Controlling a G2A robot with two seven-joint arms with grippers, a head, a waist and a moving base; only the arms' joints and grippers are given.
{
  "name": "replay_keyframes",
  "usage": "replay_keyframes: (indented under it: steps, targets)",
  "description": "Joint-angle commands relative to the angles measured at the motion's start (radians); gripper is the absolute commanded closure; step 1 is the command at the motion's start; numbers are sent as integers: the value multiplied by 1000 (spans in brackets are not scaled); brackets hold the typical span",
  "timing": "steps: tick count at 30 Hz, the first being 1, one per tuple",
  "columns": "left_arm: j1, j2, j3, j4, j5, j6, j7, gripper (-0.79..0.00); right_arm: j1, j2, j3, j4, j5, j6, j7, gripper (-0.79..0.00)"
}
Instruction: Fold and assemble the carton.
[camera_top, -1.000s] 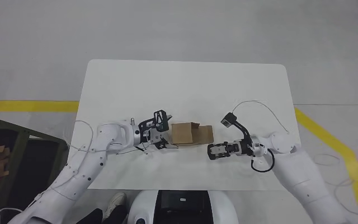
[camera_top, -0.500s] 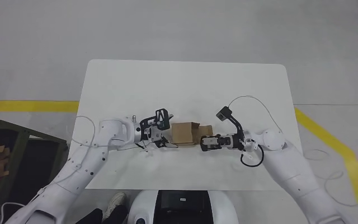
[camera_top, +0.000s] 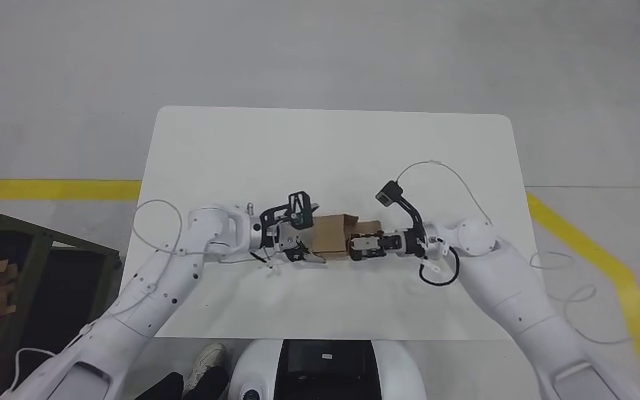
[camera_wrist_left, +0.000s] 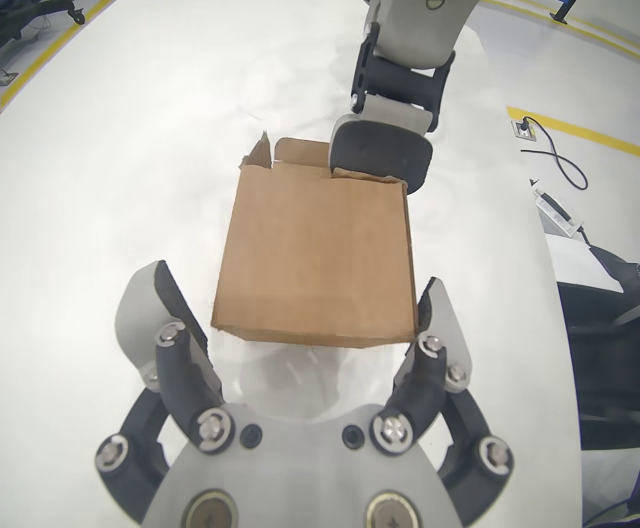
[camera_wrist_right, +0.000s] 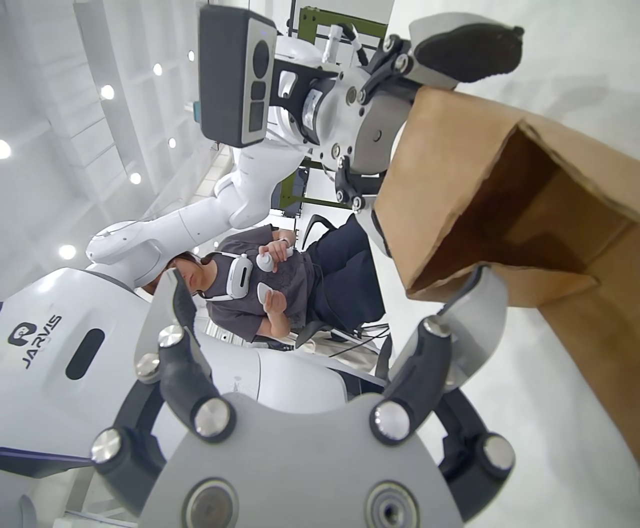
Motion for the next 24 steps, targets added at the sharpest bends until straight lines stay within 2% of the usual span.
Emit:
replay_keyframes:
  steps: [1,10,24]
  targets:
    - [-3,-1,1,1,3,-5,-2,-785,9,-5,-7,12,4,-1,-1,-785]
    - [-12,-7,8,-5,19,-23,-23,-785,42,-25,-46,36,1,15,16,-785]
    - [-20,-13,4,-2,4,-46,-58,-785,66,-24,-69,23,-24,23,23,-785]
